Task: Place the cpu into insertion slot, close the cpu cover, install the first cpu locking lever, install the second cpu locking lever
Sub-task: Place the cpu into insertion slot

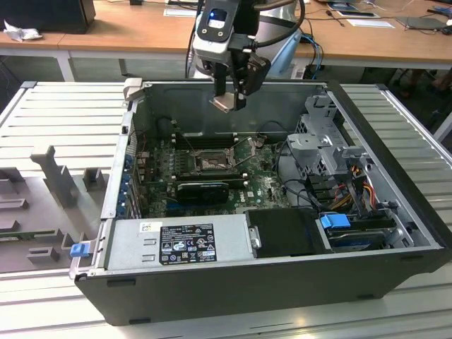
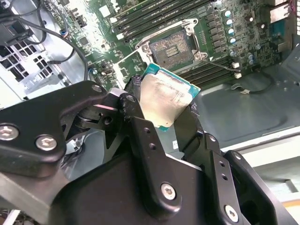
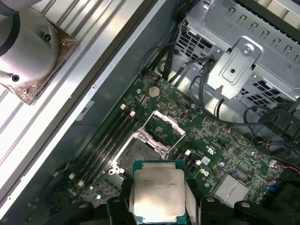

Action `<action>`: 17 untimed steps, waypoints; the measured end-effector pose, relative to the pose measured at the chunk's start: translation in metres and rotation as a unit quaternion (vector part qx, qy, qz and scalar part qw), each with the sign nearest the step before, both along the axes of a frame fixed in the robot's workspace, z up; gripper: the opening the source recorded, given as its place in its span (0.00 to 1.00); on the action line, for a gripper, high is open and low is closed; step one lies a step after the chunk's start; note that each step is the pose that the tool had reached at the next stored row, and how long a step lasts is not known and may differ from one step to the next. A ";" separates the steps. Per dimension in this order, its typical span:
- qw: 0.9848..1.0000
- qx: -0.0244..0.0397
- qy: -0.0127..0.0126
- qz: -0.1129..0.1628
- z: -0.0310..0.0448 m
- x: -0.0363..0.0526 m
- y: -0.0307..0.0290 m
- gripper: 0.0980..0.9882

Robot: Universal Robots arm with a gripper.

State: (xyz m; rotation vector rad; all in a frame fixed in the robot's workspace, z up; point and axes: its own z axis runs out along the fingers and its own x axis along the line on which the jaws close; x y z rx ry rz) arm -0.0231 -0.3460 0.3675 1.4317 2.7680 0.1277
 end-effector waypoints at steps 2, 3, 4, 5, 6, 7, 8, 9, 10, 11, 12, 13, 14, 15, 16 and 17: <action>1.000 0.000 0.000 -0.006 0.0000 0.0000 0.0000 0.48; 1.000 0.000 0.000 -0.008 -0.0001 0.0000 0.0000 0.48; 1.000 0.000 0.000 -0.011 -0.0001 0.0000 0.0000 0.48; 1.000 0.000 0.000 -0.014 -0.0001 0.0000 0.0000 0.48; 1.000 0.000 0.000 -0.019 -0.0001 0.0000 0.0000 0.48; 1.000 -0.001 0.000 -0.023 -0.0001 0.0000 0.0000 0.48; 1.000 -0.001 0.000 -0.025 -0.0001 0.0000 0.0000 0.48; 1.000 -0.001 0.000 -0.027 -0.0001 0.0000 0.0000 0.48; 1.000 -0.001 0.000 -0.029 -0.0001 0.0000 0.0000 0.48; 1.000 -0.002 0.000 -0.031 -0.0001 0.0000 0.0000 0.48; 0.999 -0.002 0.000 -0.035 -0.0001 0.0000 0.0000 0.48; 0.999 -0.002 0.000 -0.039 -0.0002 0.0000 0.0000 0.48; 0.999 -0.003 0.000 -0.046 -0.0002 0.0000 0.0000 0.48; 0.999 -0.003 0.000 -0.052 -0.0002 0.0000 0.0000 0.48; 0.998 -0.003 0.000 -0.055 -0.0003 0.0000 0.0000 0.48; 0.998 -0.004 0.000 -0.058 -0.0003 0.0000 0.0000 0.48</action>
